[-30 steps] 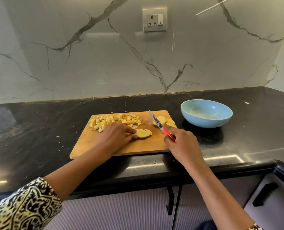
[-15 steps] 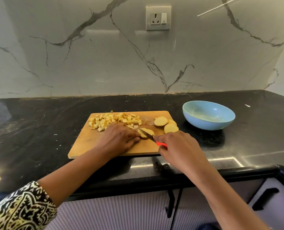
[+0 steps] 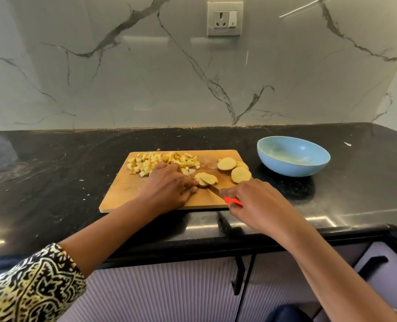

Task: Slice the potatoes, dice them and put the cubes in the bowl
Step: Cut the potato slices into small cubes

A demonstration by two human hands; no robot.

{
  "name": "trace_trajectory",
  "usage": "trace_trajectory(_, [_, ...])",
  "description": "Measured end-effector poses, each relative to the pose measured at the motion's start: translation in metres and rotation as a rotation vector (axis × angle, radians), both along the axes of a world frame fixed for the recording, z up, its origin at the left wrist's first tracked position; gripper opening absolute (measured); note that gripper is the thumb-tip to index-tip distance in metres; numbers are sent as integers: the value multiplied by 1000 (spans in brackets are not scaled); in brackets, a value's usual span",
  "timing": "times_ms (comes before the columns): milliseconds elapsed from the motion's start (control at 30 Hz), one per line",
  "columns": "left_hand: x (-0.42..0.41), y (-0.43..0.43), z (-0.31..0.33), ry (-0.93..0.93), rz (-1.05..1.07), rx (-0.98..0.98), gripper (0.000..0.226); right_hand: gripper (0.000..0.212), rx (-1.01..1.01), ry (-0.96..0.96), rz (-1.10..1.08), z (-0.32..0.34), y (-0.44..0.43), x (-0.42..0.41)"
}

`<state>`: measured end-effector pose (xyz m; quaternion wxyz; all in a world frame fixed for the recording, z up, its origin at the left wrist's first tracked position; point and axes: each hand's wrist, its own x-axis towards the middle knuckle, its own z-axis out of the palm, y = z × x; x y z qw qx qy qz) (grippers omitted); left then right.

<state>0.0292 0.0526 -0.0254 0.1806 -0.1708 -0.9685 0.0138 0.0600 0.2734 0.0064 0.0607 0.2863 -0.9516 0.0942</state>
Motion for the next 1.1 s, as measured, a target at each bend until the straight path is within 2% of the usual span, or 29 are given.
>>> trace_trajectory(200, [2,2,0,-5,32,-9,38,30,23,36,-28,3,-26,-13])
trace_trajectory(533, [0,1,0,-27,46,60,37,37,19,-8,-77,17,-3,3])
trace_trajectory(633, [-4,2,5,-69,69,161,50,36,-6,-38,-67,20,13,10])
trace_trajectory(733, [-15,7,12,-164,117,109,72,38,-150,-54,-127,19,30,9])
trace_trajectory(800, [-22,9,13,-231,119,52,70,36,-318,-32,-206,12,37,1])
trace_trajectory(900, [-25,10,13,-215,93,98,59,36,-532,11,-275,-8,34,-13])
trace_trajectory(1000, [-23,12,9,-184,83,154,54,39,-663,50,-301,-27,24,-23])
trace_trajectory(1100, [-26,11,10,-174,47,146,62,41,-745,93,-302,-37,17,-28])
